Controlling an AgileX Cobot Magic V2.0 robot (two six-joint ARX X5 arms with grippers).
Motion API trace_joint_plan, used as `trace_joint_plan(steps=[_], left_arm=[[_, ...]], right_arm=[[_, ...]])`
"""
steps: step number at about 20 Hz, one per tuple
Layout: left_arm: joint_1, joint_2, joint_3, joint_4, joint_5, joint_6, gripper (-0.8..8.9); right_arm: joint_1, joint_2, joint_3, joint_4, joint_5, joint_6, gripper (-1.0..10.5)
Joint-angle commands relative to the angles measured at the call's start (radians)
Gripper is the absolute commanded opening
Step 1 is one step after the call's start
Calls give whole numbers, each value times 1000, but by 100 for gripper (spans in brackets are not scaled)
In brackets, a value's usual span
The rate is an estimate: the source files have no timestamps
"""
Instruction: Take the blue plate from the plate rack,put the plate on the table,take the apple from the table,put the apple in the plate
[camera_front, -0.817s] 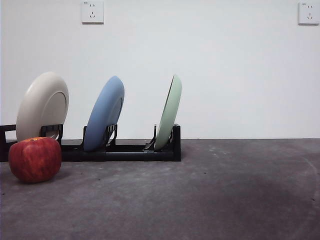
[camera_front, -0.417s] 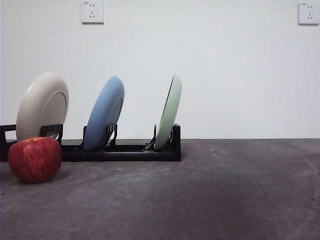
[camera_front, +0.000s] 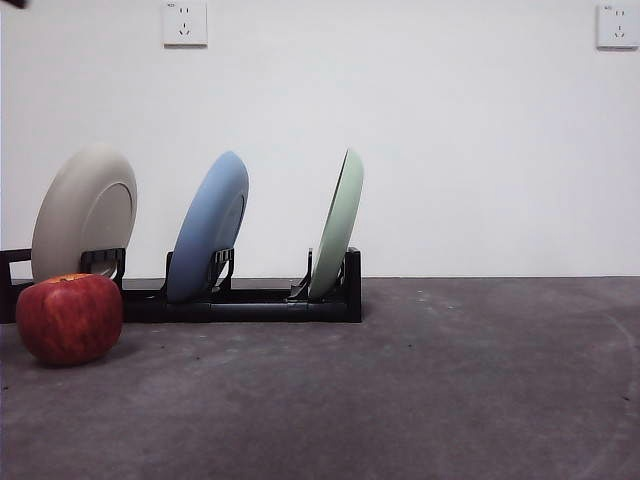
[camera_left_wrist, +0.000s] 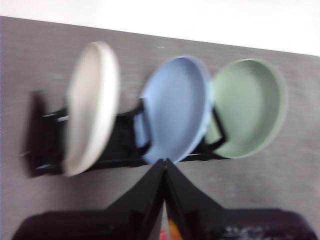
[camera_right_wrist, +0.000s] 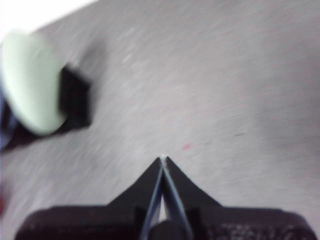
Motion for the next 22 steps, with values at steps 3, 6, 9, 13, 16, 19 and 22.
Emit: trace_joint_plan(steps=[3,6,9,13,16,19,22], left_arm=[[-12,248,213,-41,161,-4,-5],[-15,422,379,-85,255,-7,-5],[-39,586,552,-119,285,-6,-5],[-80,781,768,-183,285,-7,-4],[-114,916,913,-246,283,-8,48],[-143,1007,987,-256,277,-58,300],[-160,1035,987,-256,197,-102,324]], right_arm=[[1,127,43,-43,-160,-65,0],[2,190,43,-70,-304,-114,0],[2,225,43,-108,-339,-130,0],[2,232,43,-115,-340,-129,0],[2,232,43,-117,-340,-124,0],[2,232,43,-134,-340,-125,0],[2,232,43,-154,-339,-126,0]])
